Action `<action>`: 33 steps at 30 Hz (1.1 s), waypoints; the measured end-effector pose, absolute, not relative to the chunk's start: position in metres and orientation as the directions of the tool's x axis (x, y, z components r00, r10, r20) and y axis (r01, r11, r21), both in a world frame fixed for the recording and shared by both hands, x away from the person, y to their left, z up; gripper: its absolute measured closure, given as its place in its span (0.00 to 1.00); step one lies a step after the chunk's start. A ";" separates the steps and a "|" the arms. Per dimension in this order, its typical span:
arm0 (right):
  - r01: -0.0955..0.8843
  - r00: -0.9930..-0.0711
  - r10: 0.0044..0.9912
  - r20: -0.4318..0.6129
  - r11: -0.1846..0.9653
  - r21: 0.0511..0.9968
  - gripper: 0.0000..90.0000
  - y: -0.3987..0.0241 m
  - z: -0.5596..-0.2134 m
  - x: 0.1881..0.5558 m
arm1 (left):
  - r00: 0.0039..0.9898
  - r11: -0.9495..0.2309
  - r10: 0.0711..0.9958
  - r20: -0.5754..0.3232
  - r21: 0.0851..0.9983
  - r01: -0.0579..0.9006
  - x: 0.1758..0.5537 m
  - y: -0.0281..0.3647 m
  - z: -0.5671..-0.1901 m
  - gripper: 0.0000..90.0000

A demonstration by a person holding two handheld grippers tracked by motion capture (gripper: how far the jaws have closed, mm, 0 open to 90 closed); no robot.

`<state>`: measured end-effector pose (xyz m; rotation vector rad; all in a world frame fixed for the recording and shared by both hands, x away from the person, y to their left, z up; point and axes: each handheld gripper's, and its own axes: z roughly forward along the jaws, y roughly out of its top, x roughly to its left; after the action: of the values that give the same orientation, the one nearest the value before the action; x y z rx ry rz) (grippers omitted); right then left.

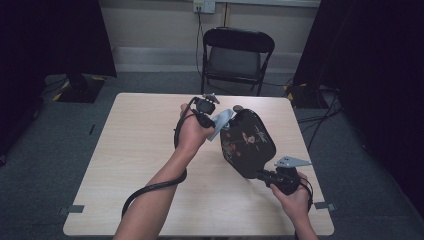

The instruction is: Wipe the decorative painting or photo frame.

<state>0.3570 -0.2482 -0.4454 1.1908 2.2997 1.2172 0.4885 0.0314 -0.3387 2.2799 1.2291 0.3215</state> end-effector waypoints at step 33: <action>0.556 -0.607 0.777 0.164 0.268 0.787 0.88 -0.251 -0.447 0.358 | 0.545 -0.459 0.835 -0.078 0.448 0.767 0.489 0.033 -0.398 0.88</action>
<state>0.3581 -0.2512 -0.4472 1.2335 2.2856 1.2543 0.4893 0.0334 -0.3983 2.3512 1.3007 0.2112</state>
